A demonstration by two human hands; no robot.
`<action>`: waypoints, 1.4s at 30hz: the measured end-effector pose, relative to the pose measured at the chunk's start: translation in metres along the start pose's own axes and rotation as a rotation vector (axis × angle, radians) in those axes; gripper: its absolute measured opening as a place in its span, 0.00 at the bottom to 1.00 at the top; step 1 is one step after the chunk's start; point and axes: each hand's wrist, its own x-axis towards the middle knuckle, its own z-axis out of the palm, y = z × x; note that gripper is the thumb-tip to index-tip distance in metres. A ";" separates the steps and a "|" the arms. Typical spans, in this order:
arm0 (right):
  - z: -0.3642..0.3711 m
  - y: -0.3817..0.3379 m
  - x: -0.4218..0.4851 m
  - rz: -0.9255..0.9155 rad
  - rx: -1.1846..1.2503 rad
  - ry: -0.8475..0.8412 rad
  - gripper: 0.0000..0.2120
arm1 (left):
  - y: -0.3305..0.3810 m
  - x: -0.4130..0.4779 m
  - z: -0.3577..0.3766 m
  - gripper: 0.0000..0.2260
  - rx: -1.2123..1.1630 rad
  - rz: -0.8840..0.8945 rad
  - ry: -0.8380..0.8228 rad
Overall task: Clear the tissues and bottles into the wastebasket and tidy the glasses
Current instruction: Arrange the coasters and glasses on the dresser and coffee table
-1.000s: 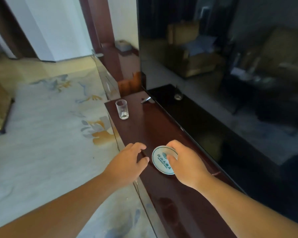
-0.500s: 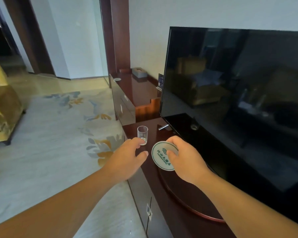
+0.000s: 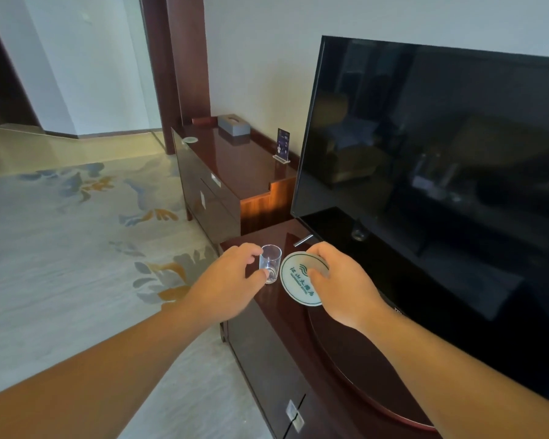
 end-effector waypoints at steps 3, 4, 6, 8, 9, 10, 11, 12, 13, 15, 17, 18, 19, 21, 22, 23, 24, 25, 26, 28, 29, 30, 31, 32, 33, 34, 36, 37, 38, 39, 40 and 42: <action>0.004 0.009 0.026 0.004 -0.012 0.003 0.08 | -0.007 0.027 0.007 0.20 0.032 -0.007 -0.021; 0.005 0.012 0.035 0.002 -0.014 0.007 0.08 | -0.008 0.035 0.009 0.19 0.037 -0.005 -0.020; 0.004 0.019 0.055 -0.007 -0.004 0.017 0.08 | -0.007 0.054 0.013 0.19 0.040 -0.001 -0.016; 0.003 0.026 0.075 -0.017 0.001 0.022 0.08 | -0.004 0.071 0.016 0.19 0.048 -0.005 -0.012; 0.004 0.028 0.084 -0.023 0.000 0.022 0.07 | -0.004 0.080 0.017 0.19 0.053 -0.009 -0.011; 0.005 0.031 0.092 -0.027 -0.002 0.020 0.07 | -0.005 0.088 0.018 0.18 0.055 -0.015 -0.010; 0.006 0.034 0.100 -0.028 -0.001 0.018 0.07 | -0.007 0.095 0.019 0.18 0.054 -0.021 -0.007; 0.008 0.037 0.107 -0.026 0.003 0.016 0.06 | -0.009 0.103 0.021 0.18 0.055 -0.027 -0.007; 0.010 0.040 0.114 -0.020 0.006 0.011 0.06 | -0.011 0.110 0.022 0.18 0.057 -0.033 -0.012; 0.013 0.045 0.123 -0.003 0.008 0.008 0.07 | -0.016 0.121 0.025 0.18 0.064 -0.041 -0.031; 0.015 0.052 0.133 0.019 0.012 0.009 0.07 | -0.022 0.132 0.029 0.19 0.072 -0.037 -0.053; 0.017 0.054 0.138 0.035 0.015 0.008 0.07 | -0.026 0.139 0.031 0.19 0.072 -0.037 -0.065; 0.018 0.057 0.142 0.051 0.016 0.007 0.07 | -0.031 0.144 0.033 0.20 0.073 -0.037 -0.076; 0.022 0.062 0.149 0.089 0.010 0.009 0.08 | -0.043 0.156 0.037 0.20 0.069 -0.039 -0.103; 0.025 0.064 0.152 0.112 0.008 0.011 0.08 | -0.051 0.162 0.040 0.21 0.062 -0.042 -0.124; 0.029 0.066 0.155 0.136 0.008 0.014 0.08 | -0.058 0.167 0.042 0.22 0.056 -0.042 -0.147; 0.032 0.067 0.158 0.161 0.007 0.017 0.08 | -0.067 0.174 0.045 0.23 0.051 -0.040 -0.172; 0.036 0.069 0.161 0.184 0.004 0.020 0.08 | -0.076 0.180 0.048 0.24 0.049 -0.034 -0.198; 0.040 0.069 0.165 0.208 -0.003 0.024 0.08 | -0.085 0.187 0.051 0.25 0.044 -0.030 -0.226; 0.048 0.068 0.172 0.267 -0.013 0.041 0.08 | -0.102 0.199 0.057 0.28 0.031 -0.017 -0.287; 0.052 0.066 0.174 0.301 -0.014 0.054 0.09 | -0.111 0.204 0.059 0.29 0.023 -0.004 -0.314; 0.057 0.065 0.177 0.334 -0.018 0.066 0.10 | -0.119 0.209 0.062 0.30 0.015 0.012 -0.338; 0.061 0.063 0.179 0.363 -0.026 0.074 0.10 | -0.126 0.212 0.065 0.31 0.006 0.025 -0.359; 0.065 0.062 0.181 0.398 -0.028 0.084 0.10 | -0.134 0.218 0.069 0.33 -0.002 0.039 -0.388; 0.068 0.061 0.183 0.432 -0.020 0.093 0.10 | -0.141 0.223 0.072 0.34 -0.008 0.054 -0.415; 0.071 0.061 0.183 0.462 -0.010 0.103 0.10 | -0.148 0.229 0.076 0.36 -0.012 0.066 -0.442; 0.075 0.062 0.182 0.529 -0.001 0.121 0.09 | -0.160 0.239 0.084 0.38 -0.024 0.073 -0.498; 0.077 0.064 0.180 0.557 0.001 0.128 0.09 | -0.165 0.243 0.088 0.40 -0.040 0.066 -0.521; 0.080 0.065 0.178 0.583 0.001 0.130 0.09 | -0.170 0.246 0.093 0.41 -0.062 0.053 -0.539; 0.082 0.066 0.176 0.605 0.000 0.129 0.09 | -0.175 0.248 0.097 0.42 -0.082 0.040 -0.555; 0.085 0.067 0.174 0.624 -0.001 0.126 0.09 | -0.179 0.249 0.102 0.43 -0.098 0.030 -0.569; 0.089 0.070 0.172 0.649 -0.002 0.121 0.09 | -0.187 0.251 0.111 0.44 -0.110 0.018 -0.591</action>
